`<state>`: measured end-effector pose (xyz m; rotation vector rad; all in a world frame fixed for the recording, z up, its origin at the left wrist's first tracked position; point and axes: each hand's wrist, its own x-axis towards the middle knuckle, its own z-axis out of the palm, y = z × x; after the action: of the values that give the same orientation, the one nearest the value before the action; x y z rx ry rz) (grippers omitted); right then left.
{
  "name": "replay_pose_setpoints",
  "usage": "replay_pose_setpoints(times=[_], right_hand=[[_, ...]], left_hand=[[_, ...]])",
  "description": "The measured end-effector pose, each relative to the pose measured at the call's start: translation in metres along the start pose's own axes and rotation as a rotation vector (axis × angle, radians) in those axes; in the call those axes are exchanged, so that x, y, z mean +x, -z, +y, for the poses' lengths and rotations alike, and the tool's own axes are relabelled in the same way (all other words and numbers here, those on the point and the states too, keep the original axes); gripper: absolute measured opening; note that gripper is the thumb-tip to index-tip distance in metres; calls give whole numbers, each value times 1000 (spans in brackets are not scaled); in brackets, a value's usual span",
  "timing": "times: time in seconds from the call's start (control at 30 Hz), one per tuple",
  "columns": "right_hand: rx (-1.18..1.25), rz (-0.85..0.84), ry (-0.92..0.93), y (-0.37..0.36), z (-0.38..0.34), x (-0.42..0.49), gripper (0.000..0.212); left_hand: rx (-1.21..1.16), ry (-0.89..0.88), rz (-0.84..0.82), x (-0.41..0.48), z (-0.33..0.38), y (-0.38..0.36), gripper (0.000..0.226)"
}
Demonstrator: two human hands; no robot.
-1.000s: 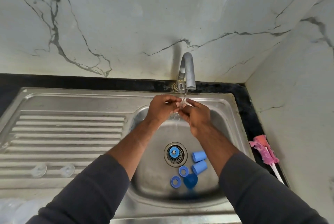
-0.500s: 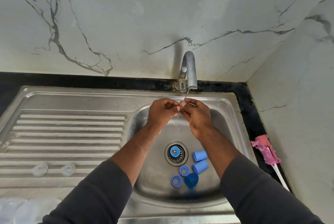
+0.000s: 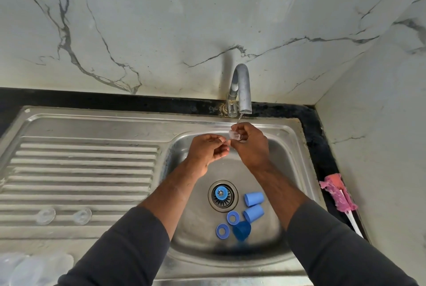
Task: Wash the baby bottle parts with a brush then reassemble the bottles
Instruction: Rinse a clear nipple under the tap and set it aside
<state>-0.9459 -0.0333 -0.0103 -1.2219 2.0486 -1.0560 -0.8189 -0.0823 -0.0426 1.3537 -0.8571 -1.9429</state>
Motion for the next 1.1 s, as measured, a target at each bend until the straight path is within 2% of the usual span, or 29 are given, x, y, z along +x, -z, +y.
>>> replay_pose_setpoints(times=[0.17, 0.27, 0.37, 0.47, 0.6, 0.67, 0.77, 0.87, 1.0, 1.1], right_hand=[[-113, 102, 215, -7, -16, 1, 33], [-180, 23, 128, -13, -11, -4, 28], [-134, 137, 145, -12, -8, -5, 31], [-151, 49, 95, -13, -8, -7, 26], [-125, 112, 157, -10, -6, -7, 29], [-129, 29, 123, -9, -6, -6, 24], [-71, 79, 84, -8, 0, -8, 26], [-25, -19, 45, -10, 3, -8, 25], [19, 4, 4, -10, 5, -8, 33], [220, -107, -168, -10, 5, -5, 35]], left_hand=[[-35, 17, 38, 4, 0, 6, 13], [-41, 21, 54, 6, -4, 12, 12], [-30, 25, 46, 8, -5, 12, 14], [-22, 29, 35, 5, -2, 8, 12], [-34, 41, 23, 6, 0, 5, 14], [-45, 49, 24, 5, 1, 7, 15], [-30, 55, 2, 3, -1, 7, 17], [-37, 61, -33, -1, -1, 9, 16], [-30, 67, -107, -4, -2, 8, 16], [-17, 27, -65, -2, -3, 6, 15]])
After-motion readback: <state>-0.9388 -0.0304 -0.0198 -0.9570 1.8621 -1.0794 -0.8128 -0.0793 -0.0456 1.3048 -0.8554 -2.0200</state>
